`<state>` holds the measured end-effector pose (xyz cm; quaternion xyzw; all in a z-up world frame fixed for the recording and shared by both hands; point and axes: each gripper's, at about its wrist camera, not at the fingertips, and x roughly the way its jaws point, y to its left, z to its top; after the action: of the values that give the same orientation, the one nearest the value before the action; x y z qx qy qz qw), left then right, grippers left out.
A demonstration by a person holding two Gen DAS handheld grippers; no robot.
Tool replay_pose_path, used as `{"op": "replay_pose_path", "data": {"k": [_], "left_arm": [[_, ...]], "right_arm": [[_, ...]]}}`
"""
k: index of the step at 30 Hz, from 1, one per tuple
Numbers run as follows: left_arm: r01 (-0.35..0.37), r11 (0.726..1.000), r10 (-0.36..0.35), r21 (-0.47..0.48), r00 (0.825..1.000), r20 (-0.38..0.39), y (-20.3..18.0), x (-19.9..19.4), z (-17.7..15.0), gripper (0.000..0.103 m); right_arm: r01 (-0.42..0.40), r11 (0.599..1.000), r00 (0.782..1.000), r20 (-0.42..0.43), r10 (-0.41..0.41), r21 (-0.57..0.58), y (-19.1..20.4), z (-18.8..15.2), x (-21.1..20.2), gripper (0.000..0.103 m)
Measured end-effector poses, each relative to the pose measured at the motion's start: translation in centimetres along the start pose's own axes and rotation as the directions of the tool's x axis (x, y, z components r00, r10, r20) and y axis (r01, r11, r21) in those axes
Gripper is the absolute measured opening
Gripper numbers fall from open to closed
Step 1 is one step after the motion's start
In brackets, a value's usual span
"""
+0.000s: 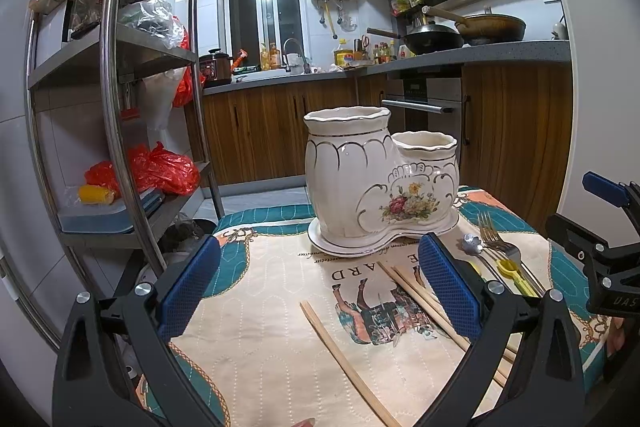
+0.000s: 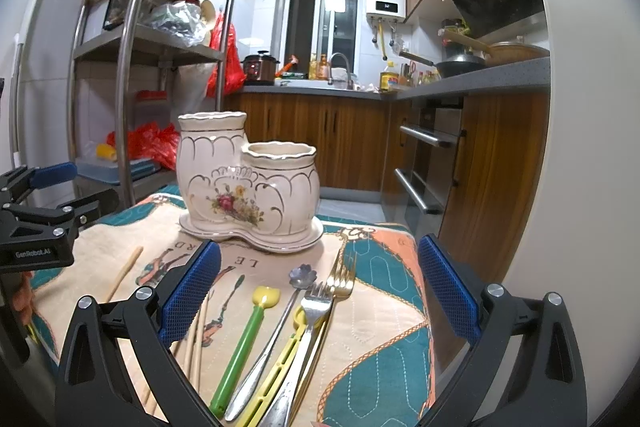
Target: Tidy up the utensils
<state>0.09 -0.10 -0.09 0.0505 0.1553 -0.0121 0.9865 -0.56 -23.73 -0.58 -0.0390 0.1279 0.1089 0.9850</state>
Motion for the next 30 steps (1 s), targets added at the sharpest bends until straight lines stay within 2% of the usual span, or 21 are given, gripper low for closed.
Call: {"op": "replay_pose_path", "data": {"k": [30], "left_arm": [[0.003, 1.0, -0.003, 0.004, 1.0, -0.005, -0.04, -0.14, -0.02, 0.098]], "right_arm": [[0.001, 1.0, 1.0, -0.003, -0.001, -0.001, -0.16, -0.13, 0.21, 0.098]]}}
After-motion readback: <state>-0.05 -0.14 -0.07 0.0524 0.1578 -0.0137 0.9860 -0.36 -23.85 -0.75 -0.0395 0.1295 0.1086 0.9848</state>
